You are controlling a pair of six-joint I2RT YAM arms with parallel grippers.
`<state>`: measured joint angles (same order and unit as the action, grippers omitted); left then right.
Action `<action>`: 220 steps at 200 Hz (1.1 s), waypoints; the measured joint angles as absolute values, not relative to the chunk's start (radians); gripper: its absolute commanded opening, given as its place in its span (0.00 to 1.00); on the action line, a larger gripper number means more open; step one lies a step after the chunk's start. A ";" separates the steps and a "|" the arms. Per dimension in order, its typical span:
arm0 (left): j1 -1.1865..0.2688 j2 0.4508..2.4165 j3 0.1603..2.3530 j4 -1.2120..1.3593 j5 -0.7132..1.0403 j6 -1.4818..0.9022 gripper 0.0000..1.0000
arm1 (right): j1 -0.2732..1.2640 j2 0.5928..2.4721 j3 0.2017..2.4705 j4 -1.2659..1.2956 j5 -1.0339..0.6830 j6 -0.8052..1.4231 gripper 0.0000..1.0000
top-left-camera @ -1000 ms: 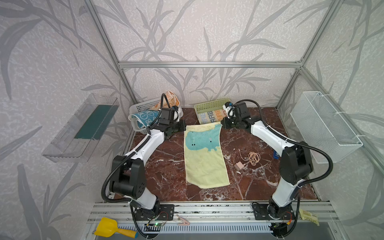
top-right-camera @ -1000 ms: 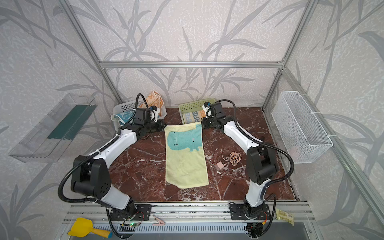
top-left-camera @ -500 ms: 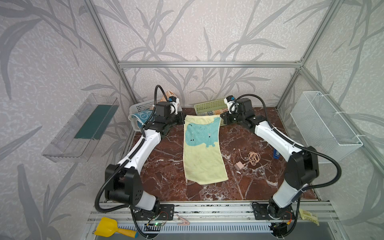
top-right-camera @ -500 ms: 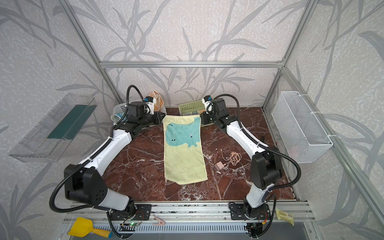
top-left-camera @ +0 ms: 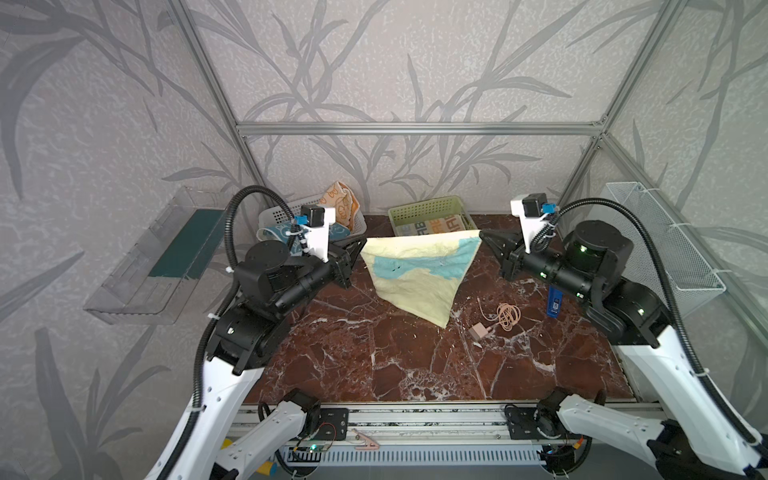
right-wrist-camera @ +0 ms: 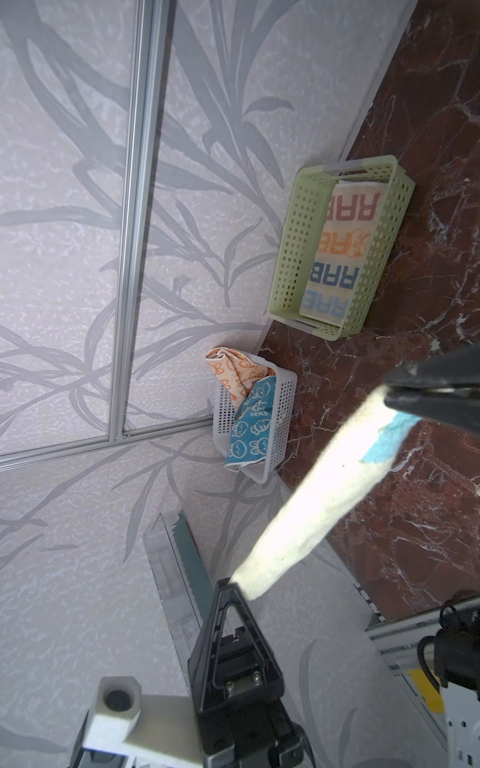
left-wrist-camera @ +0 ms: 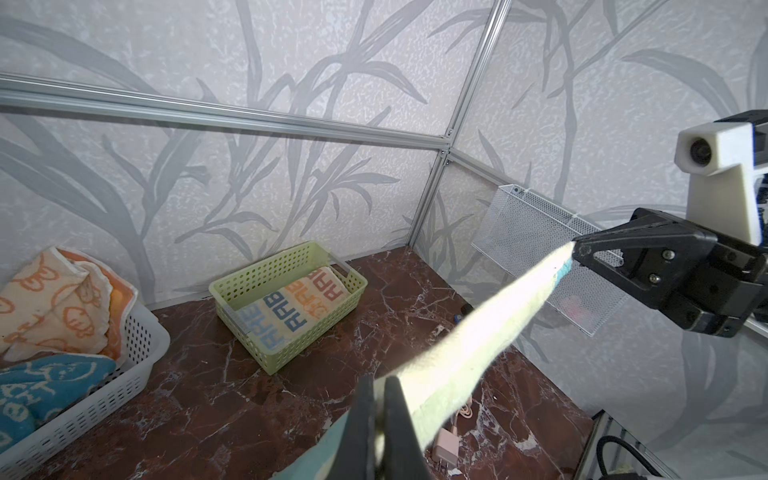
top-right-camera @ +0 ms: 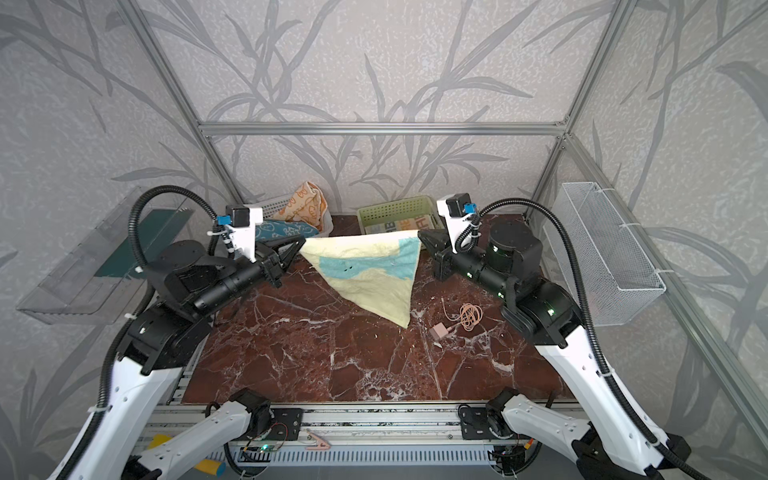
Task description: Fold and stack the towels
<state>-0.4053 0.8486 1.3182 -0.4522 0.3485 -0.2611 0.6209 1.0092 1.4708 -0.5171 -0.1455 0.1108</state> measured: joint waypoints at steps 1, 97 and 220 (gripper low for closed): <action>-0.406 0.847 1.320 -0.453 0.348 -0.261 0.00 | 0.623 1.007 1.472 -0.522 -0.144 0.111 0.00; -0.420 0.873 1.402 -0.603 0.291 -0.249 0.00 | 0.665 1.094 1.604 -0.682 -0.086 0.111 0.00; -0.153 1.392 1.205 -0.310 0.376 -0.257 0.00 | 0.502 1.658 1.591 -0.439 -0.141 0.111 0.00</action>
<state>-0.1528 1.3918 1.2045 -0.3096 0.3763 -0.2569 0.5022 1.6581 1.5906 -0.4385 -0.1406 0.1108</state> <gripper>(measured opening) 0.048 0.047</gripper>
